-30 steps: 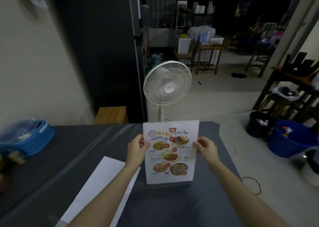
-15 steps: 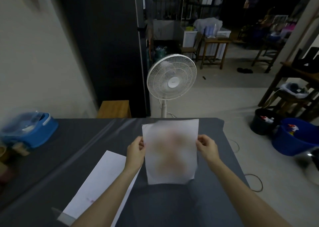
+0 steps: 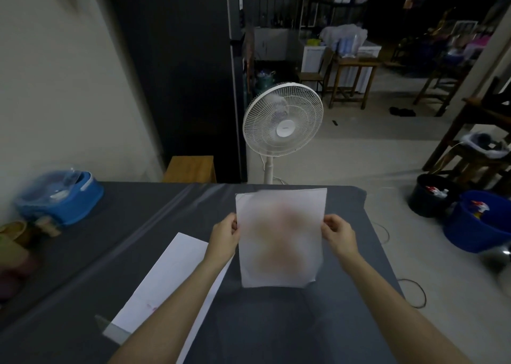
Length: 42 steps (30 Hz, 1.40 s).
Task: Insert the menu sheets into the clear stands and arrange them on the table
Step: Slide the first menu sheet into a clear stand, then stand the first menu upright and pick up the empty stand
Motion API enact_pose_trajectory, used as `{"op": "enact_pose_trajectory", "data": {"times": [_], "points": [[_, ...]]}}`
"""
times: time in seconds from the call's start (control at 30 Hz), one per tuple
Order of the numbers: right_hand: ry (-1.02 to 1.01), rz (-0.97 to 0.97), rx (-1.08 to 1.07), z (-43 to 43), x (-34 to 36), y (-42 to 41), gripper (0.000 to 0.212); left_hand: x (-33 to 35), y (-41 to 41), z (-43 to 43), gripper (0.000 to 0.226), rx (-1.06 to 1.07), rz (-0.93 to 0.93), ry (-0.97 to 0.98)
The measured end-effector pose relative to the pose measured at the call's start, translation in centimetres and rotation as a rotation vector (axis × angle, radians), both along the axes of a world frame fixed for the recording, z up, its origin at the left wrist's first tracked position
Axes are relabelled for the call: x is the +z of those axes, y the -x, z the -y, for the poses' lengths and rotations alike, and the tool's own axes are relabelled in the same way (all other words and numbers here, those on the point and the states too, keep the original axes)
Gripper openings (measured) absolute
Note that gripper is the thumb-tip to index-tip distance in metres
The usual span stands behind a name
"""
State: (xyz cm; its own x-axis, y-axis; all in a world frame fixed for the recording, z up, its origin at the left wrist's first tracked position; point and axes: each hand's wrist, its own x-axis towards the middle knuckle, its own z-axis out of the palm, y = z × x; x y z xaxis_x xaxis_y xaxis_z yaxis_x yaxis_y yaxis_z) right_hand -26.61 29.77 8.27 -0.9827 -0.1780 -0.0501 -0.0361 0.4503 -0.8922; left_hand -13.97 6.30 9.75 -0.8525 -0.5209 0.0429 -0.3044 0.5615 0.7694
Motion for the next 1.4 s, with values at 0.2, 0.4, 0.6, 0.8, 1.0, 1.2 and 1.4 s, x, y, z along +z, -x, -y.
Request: {"op": "enact_pose_trajectory", "data": {"times": [0.2,0.4,0.6,0.8,1.0,1.2,1.4], "points": [[-0.029,0.019,-0.004,-0.7,-1.0,-2.5,0.027,-1.7,-3.0,0.7,0.016,-0.01,0.125,0.002],[-0.281,0.051,-0.022,-1.2,-5.3,-6.4,0.016,-4.2,-6.3,1.6,0.029,-0.11,0.334,0.117],[-0.562,0.047,0.178,2.2,-7.1,-12.3,0.042,-5.8,-9.9,3.1,0.05,-0.28,0.537,0.264],[-0.824,-0.009,0.516,9.5,-5.9,-18.2,0.106,-7.6,-14.0,7.7,0.052,-0.394,0.626,0.454],[-0.76,0.035,0.482,15.9,-6.9,-21.2,0.116,-8.1,-16.7,13.8,0.051,-0.443,0.659,0.573],[-0.726,0.134,0.462,19.3,-7.1,-22.7,0.071,-9.0,-17.7,18.2,0.052,-0.45,0.723,0.568],[-0.699,0.216,0.442,20.9,-7.8,-22.3,0.056,-9.5,-17.5,20.1,0.058,-0.438,0.77,0.494]]}}
